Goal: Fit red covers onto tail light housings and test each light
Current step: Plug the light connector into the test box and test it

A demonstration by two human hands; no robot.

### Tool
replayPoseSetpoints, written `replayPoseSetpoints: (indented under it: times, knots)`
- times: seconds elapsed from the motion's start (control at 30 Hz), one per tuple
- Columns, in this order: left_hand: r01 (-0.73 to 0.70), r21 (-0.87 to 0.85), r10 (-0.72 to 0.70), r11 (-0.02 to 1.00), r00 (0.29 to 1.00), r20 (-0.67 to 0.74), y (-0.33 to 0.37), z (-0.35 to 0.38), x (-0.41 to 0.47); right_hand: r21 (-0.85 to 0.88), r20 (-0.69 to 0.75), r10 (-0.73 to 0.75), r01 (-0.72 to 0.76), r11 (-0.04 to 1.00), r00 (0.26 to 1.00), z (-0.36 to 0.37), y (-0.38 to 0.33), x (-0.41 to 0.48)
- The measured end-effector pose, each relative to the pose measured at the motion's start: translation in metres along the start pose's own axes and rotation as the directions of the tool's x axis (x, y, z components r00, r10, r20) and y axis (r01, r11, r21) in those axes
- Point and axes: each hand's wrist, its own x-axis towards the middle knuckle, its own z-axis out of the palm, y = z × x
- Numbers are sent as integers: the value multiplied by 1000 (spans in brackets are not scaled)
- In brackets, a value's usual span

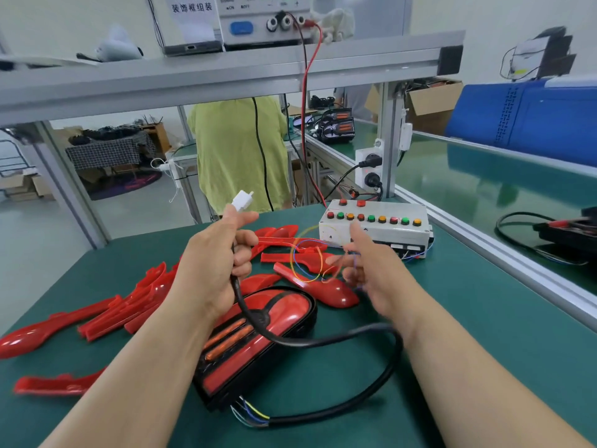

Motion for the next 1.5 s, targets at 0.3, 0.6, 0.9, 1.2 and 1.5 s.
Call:
replayPoseSetpoints:
  times: [0.3,0.6,0.9,1.2,1.5]
  knots:
    - [-105,359,69,927,991,110,0,29,2,-423,98,-458,453,785,884,-3,-2,-15]
    - [-69,432,44,899,997,68,-7,33,3,-109,347,-457,519,848,819,8,-9,-34]
    - [-179,614,77,769,979,189,3,14,-6,152,228,-380,353,923,896,-5,-14,-27]
    - [-389,580,176,716,904,390,2,14,-19,142,151,-278,258,956,949,-12,-12,-24]
    - [-405,584,202,704,902,382,-3,8,-13,25,238,-382,388,922,893,-9,-12,-28]
